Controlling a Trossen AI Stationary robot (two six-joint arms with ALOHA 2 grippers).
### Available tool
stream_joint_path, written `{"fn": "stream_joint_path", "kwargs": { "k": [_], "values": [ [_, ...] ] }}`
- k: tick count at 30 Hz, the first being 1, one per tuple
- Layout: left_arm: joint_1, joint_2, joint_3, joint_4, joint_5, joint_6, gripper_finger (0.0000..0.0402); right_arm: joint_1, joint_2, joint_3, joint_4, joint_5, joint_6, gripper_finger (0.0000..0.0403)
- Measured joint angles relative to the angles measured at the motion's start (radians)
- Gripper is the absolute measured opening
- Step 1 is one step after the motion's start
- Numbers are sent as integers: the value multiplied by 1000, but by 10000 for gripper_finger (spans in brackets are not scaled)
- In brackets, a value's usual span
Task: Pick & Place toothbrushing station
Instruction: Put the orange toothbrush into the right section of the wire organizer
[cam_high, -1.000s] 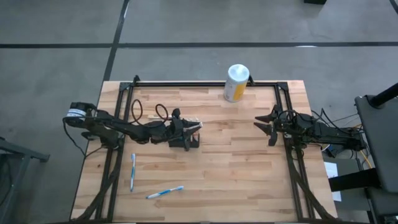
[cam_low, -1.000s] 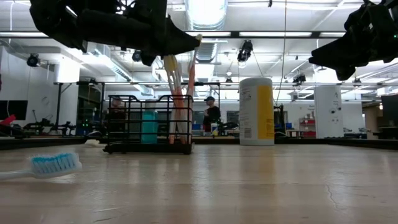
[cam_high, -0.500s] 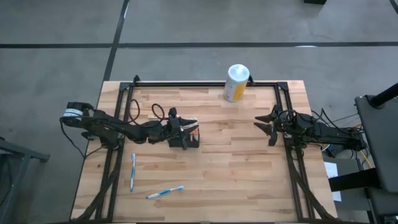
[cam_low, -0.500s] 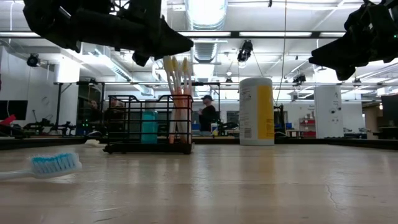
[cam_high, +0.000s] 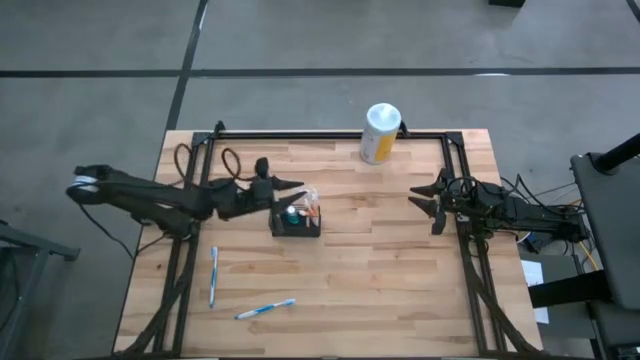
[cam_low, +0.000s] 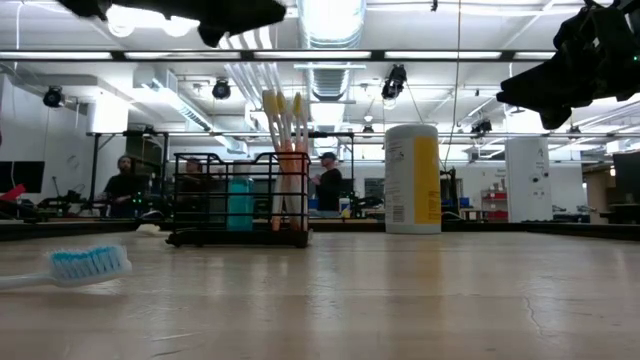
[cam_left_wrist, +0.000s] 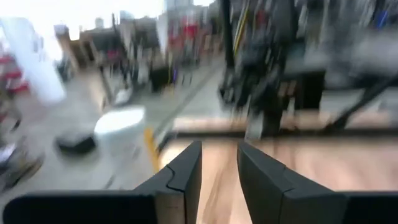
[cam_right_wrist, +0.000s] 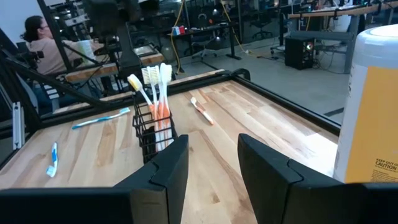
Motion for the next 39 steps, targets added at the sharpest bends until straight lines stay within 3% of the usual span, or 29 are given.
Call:
{"fn": "stream_joint_path", "kwargs": {
  "k": [4,9,20,32,39],
  "values": [
    [0,-96,117,-420,-50,-54,108,0,0,0,0,0,0,132],
    [0,-166,174,-705,-203,-254,108,0,0,0,0,0,0,132],
    [0,-331,46,-888,-402,-771,143,0,0,0,0,0,0,132],
    [15,-375,35,-1268,-374,-868,154,0,0,0,0,0,0,132],
    [99,-341,33,-1322,-349,-865,154,0,0,0,0,0,0,132]
  ]
}}
